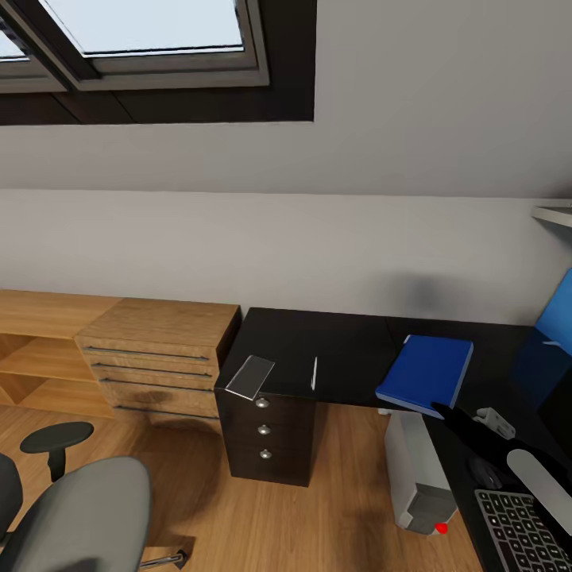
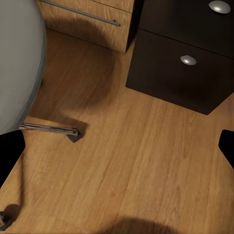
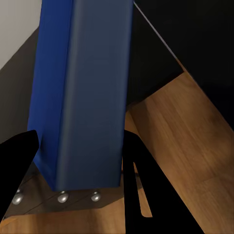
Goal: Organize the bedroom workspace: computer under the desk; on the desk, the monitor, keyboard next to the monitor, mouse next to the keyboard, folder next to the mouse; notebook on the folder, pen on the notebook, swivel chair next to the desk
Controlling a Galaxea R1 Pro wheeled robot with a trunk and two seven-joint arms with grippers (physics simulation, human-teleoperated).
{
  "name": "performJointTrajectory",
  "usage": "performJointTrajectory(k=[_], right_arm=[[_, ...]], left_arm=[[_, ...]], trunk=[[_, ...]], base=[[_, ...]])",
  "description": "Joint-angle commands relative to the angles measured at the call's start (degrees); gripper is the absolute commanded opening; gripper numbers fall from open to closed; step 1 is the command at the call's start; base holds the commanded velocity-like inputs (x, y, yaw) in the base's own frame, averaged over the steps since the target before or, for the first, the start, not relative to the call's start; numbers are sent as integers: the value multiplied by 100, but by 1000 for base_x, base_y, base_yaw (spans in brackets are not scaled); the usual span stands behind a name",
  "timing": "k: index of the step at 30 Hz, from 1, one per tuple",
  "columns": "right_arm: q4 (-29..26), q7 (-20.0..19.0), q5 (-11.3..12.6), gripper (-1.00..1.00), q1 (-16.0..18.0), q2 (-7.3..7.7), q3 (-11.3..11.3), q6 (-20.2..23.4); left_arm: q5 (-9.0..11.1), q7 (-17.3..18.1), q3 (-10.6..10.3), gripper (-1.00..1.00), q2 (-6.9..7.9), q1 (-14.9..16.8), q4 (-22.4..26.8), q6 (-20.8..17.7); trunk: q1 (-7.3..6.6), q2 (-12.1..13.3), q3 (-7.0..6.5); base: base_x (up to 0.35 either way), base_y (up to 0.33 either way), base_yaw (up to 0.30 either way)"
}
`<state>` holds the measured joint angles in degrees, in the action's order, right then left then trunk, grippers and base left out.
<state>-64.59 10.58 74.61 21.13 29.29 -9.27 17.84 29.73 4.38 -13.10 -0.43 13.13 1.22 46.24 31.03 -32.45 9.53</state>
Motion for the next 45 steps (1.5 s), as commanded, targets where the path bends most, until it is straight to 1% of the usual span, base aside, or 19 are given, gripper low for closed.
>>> performJointTrajectory(k=[1, 14, 19, 25, 38, 42, 44, 45], right_arm=[[-9, 47, 53, -100, 5, 6, -13, 0], [-9, 41, 53, -100, 4, 6, -11, 0], [-9, 39, 53, -100, 5, 6, -9, 0], [-9, 49, 53, -100, 5, 6, -5, 0], [3, 42, 53, -100, 5, 0, -15, -9], [66, 41, 53, -100, 4, -2, -17, -18], [110, 41, 52, -100, 5, -2, -15, -103], [175, 44, 48, -100, 5, -2, -18, -253]], left_arm=[[62, 46, -17, 100, -1, 6, -8, 17], [66, 46, -17, 100, -1, 5, -8, 17], [60, 39, -17, 100, -1, 6, -8, -173], [61, 37, -17, 100, -1, 4, -8, -218], [62, 37, -17, 100, -3, 5, -8, -221], [60, 42, -17, 100, -5, 5, -8, -220], [59, 44, -17, 100, -7, 6, -8, -220], [59, 45, -17, 100, -8, 6, -8, -220]], trunk=[[2, -9, 10], [2, -9, 10], [2, -9, 10], [2, -9, 9], [2, -9, -34], [2, -9, -35], [2, -9, -35], [2, -9, -35]], base=[[0, 0, 0], [0, 0, 0], [0, 0, 0], [0, 0, -4], [0, 0, -190], [50, 0, -91], [98, 0, -22], [51, 0, -9]])
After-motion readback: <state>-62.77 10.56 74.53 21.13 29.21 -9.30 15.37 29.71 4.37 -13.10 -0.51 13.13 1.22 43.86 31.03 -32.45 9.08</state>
